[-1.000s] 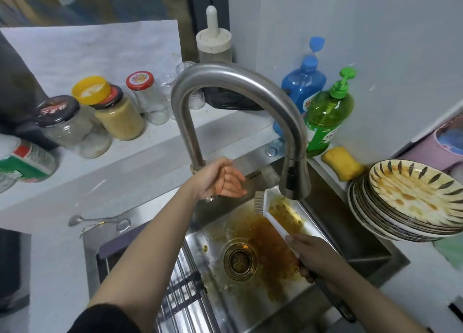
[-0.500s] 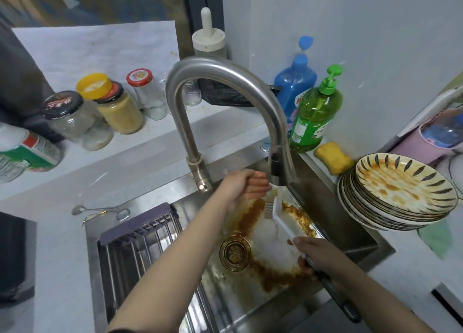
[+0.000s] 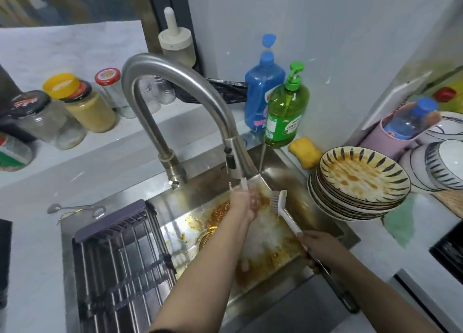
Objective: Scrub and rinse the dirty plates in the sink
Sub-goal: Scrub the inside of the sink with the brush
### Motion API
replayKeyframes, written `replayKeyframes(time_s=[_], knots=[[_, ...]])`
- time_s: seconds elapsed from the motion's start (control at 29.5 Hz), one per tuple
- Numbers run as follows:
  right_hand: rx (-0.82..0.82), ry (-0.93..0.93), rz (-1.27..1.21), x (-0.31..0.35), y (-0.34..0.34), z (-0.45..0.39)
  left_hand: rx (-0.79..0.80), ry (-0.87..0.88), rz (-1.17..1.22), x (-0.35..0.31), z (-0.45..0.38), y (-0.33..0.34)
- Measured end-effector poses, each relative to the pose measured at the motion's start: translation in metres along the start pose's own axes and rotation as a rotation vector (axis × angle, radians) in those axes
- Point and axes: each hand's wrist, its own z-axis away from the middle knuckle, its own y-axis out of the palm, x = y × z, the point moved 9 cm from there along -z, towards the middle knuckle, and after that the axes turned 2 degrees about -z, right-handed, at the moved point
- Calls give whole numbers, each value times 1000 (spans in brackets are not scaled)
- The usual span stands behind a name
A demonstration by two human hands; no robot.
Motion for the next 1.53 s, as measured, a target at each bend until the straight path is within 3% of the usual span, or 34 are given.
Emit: replayKeyframes(time_s=[0.14,0.34,0.41,0.51,0.61,0.75,0.85,0.95,1.05,1.22,1.36,1.53], knots=[[38,-9,27,4,-9,2,-51,89,42,-2,-9,-11],[83,-31,96,15,-19,-5,65,19,316,-5,-10,4],[92,-32,113,18,-24,-9,0,13,386,-4,-13,3],[117,-20,129,20,-28,-17,-100,26,309,4,-22,-7],[138,-34,127,23,-28,-20,-120,58,335,4,-27,-12],[159,-52,154,28,-26,-28,-102,72,460,1,-41,-14],[173,-63,150,31,-24,-34,-2,52,501,-6,-36,-3],[168,-55,137,31,-26,-41,-6,93,350,-11,-27,5],[164,-43,144,30,-27,-48,-140,71,145,2,-34,-6],[186,-38,139,27,-19,-52,-100,98,277,15,-37,-19],[184,-40,142,27,-15,-54,-154,55,6,22,-32,-25],[212,-34,144,27,-10,-51,-123,147,152,13,-28,-28]])
